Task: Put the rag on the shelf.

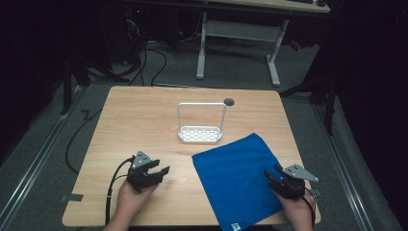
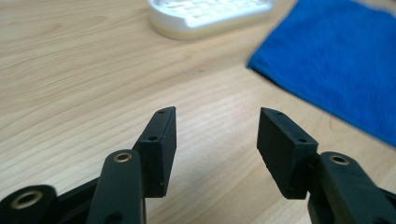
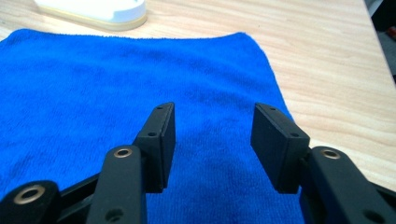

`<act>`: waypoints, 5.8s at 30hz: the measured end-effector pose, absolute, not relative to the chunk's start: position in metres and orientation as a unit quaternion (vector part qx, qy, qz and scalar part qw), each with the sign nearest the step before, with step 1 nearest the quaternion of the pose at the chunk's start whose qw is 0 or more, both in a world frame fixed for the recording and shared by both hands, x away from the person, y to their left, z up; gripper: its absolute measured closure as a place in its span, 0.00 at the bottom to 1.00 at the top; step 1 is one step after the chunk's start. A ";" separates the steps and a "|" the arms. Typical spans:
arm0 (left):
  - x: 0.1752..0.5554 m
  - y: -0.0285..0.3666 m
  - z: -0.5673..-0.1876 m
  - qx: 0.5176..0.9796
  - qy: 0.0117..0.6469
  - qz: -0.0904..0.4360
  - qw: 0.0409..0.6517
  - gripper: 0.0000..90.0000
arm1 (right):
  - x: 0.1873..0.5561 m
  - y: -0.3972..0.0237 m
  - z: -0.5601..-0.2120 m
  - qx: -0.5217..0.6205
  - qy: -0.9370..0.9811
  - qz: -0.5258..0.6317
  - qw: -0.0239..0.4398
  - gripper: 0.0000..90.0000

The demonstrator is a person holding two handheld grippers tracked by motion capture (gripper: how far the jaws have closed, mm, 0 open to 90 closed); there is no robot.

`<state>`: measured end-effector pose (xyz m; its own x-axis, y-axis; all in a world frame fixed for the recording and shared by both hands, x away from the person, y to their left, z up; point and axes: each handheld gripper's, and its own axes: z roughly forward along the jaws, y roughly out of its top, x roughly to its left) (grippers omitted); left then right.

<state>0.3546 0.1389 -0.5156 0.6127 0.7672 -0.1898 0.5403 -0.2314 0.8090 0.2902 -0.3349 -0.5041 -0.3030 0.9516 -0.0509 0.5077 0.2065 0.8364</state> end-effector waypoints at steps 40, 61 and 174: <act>0.309 -0.003 -0.518 0.875 0.229 0.067 0.421 1.00 | 0.289 -0.347 -0.504 0.519 0.709 0.367 0.306 0.66; 0.319 0.014 -0.528 0.883 0.240 0.015 0.403 1.00 | 0.291 -0.346 -0.503 0.513 0.715 0.372 0.297 0.68; 0.433 0.124 -0.534 0.762 0.459 0.156 0.430 0.72 | 0.356 -0.282 -0.508 0.468 0.752 0.396 0.242 0.79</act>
<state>0.4335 0.1238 -0.5339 0.5310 0.8328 -0.1565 0.5651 -0.2104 0.7977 0.3565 -0.2818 -0.5078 -0.4448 0.8956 0.0066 0.5118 0.2481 0.8225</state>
